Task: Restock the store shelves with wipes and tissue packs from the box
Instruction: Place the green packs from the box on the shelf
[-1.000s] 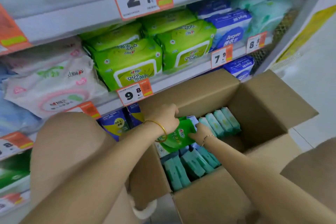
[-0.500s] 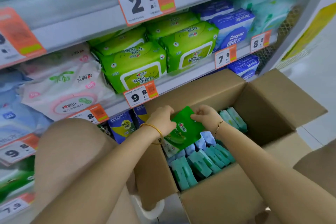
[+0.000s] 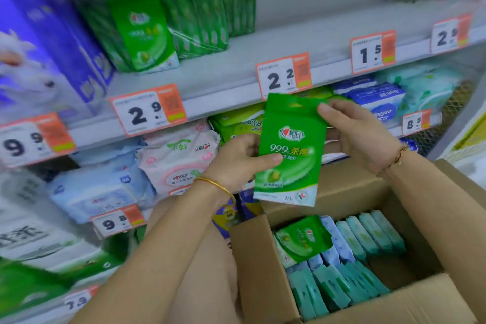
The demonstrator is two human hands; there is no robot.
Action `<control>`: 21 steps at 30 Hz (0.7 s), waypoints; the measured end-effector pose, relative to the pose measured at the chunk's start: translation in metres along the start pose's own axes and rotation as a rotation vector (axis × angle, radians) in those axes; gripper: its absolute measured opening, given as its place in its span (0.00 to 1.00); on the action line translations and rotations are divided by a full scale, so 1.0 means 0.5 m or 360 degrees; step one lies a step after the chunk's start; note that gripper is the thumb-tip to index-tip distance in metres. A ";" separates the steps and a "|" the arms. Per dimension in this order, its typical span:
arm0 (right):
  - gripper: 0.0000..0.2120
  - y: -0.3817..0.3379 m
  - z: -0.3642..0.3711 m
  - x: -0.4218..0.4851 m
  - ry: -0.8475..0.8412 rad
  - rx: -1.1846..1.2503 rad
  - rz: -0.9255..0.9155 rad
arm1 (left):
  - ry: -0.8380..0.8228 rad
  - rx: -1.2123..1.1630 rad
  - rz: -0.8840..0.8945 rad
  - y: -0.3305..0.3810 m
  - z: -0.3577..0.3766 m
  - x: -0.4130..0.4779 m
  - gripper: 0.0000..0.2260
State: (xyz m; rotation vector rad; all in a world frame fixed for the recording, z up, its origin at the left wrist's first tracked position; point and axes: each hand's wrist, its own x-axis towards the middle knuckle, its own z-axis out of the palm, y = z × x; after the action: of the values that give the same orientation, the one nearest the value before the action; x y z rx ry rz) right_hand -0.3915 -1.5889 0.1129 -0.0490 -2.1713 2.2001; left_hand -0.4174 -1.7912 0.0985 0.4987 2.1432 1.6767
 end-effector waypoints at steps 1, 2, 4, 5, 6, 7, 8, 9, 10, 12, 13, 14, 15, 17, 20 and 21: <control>0.17 -0.024 0.018 -0.005 -0.0112 0.0022 0.0021 | 0.0083 -0.0034 0.0030 0.023 -0.020 -0.010 0.08; 0.24 -0.045 0.036 -0.008 -0.0207 -0.0036 0.0014 | 0.0171 -0.0062 0.0052 0.045 -0.042 -0.019 0.07; 0.32 -0.088 0.084 -0.005 -0.0321 -0.0148 -0.0068 | 0.0331 -0.0123 0.0093 0.084 -0.087 -0.033 0.04; 0.31 -0.110 0.109 0.001 -0.0325 -0.0205 -0.0136 | 0.0383 -0.0167 0.0122 0.104 -0.108 -0.040 0.04; 0.28 -0.130 0.135 0.014 -0.0305 -0.0282 -0.0221 | 0.0423 -0.0214 0.0151 0.121 -0.134 -0.044 0.03; 0.23 -0.151 0.160 0.031 -0.0274 -0.0351 -0.0305 | 0.0464 -0.0241 0.0181 0.137 -0.158 -0.047 0.03; 0.18 -0.171 0.184 0.053 -0.0238 -0.0425 -0.0379 | 0.0526 -0.0241 0.0212 0.152 -0.182 -0.046 0.04; 0.15 -0.193 0.207 0.079 -0.0207 -0.0477 -0.0444 | 0.0619 -0.0218 0.0236 0.166 -0.209 -0.041 0.07; 0.15 -0.213 0.231 0.107 -0.0182 -0.0524 -0.0509 | 0.0711 -0.0196 0.0266 0.181 -0.233 -0.037 0.08; 0.17 -0.247 0.279 0.165 -0.0173 -0.0579 -0.0571 | 0.0855 -0.0162 0.0332 0.204 -0.280 -0.015 0.04; 0.17 -0.257 0.303 0.192 -0.0185 -0.0562 -0.0562 | 0.0942 -0.0129 0.0335 0.211 -0.302 0.002 0.06; 0.16 -0.260 0.326 0.220 -0.0194 -0.0534 -0.0543 | 0.1051 -0.0064 0.0319 0.214 -0.325 0.020 0.11; 0.15 -0.258 0.346 0.247 -0.0188 -0.0522 -0.0530 | 0.1152 0.0033 0.0279 0.213 -0.343 0.037 0.17; 0.12 -0.236 0.381 0.303 -0.0099 -0.0601 -0.0523 | 0.1266 0.0303 0.0128 0.197 -0.372 0.068 0.18; 0.12 -0.201 0.410 0.354 0.0069 -0.0907 -0.0496 | 0.1239 0.0486 -0.0105 0.161 -0.395 0.104 0.22; 0.14 -0.193 0.415 0.363 0.0107 -0.0997 -0.0479 | 0.1207 0.0504 -0.0154 0.150 -0.402 0.116 0.24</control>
State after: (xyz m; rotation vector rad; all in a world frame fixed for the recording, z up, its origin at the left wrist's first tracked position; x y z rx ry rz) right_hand -0.5832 -1.7842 0.2145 0.1655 -2.5322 1.2917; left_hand -0.5634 -1.9144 0.2115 -0.2179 2.9256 1.6376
